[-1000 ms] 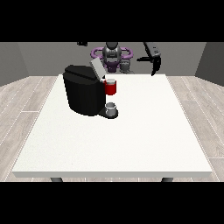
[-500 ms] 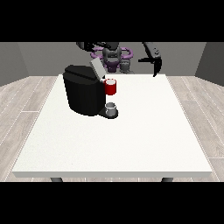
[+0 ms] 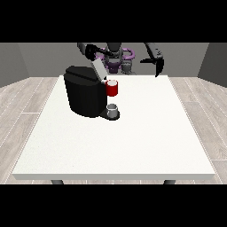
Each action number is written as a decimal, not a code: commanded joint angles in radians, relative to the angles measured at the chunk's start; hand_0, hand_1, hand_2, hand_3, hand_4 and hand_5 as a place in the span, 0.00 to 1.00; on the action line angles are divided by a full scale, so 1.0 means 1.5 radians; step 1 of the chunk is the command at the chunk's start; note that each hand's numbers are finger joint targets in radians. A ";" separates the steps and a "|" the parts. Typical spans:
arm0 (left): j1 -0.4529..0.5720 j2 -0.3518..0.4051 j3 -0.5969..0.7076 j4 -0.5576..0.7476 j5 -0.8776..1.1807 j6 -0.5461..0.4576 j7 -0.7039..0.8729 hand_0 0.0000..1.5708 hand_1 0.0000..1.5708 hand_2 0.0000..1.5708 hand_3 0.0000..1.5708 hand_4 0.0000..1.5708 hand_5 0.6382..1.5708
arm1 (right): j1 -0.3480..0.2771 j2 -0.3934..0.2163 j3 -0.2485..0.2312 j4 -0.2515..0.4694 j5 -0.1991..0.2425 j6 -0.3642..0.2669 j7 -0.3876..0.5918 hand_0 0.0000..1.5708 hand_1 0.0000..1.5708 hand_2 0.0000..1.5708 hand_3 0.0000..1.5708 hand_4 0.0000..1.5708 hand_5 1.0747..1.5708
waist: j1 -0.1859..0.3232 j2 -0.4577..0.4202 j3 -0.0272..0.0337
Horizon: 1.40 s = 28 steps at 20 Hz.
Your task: Insert the coffee pod into the coffee machine and close the lid
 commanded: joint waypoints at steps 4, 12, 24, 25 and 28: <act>0.025 0.006 -0.014 -0.042 0.004 0.000 -0.025 0.00 0.00 0.00 0.00 0.24 1.00 | -0.091 -0.026 -0.070 0.094 -0.006 -0.018 -0.004 0.00 0.00 0.00 0.00 0.25 1.00 | 0.020 0.045 -0.0001; 0.004 0.000 -0.021 -0.052 0.015 0.024 0.004 0.00 0.00 0.00 0.00 0.22 1.00 | -0.145 -0.031 -0.095 0.187 -0.020 -0.017 -0.058 0.00 0.00 0.00 0.00 0.27 1.00 | 0.018 0.069 -0.0001; -0.025 0.027 0.007 -0.014 0.042 0.023 0.000 0.00 0.00 0.00 0.00 0.23 1.00 | -0.200 -0.046 -0.095 0.220 -0.041 0.022 -0.051 0.00 0.00 0.00 0.00 0.27 1.00 | 0.012 0.079 -0.0002; -0.033 0.030 0.006 -0.008 0.051 0.004 -0.004 0.00 0.00 0.00 0.00 0.23 1.00 | -0.196 -0.011 -0.076 0.221 -0.012 -0.030 -0.076 0.00 0.00 0.00 0.00 0.28 1.00 | 0.026 0.100 -0.0002; -0.033 0.043 0.011 0.000 0.048 0.004 -0.019 0.00 0.00 0.00 0.00 0.23 1.00 | -0.219 -0.033 -0.080 0.229 -0.014 -0.006 -0.065 0.00 0.00 0.00 0.00 0.25 1.00 | 0.031 0.098 -0.0002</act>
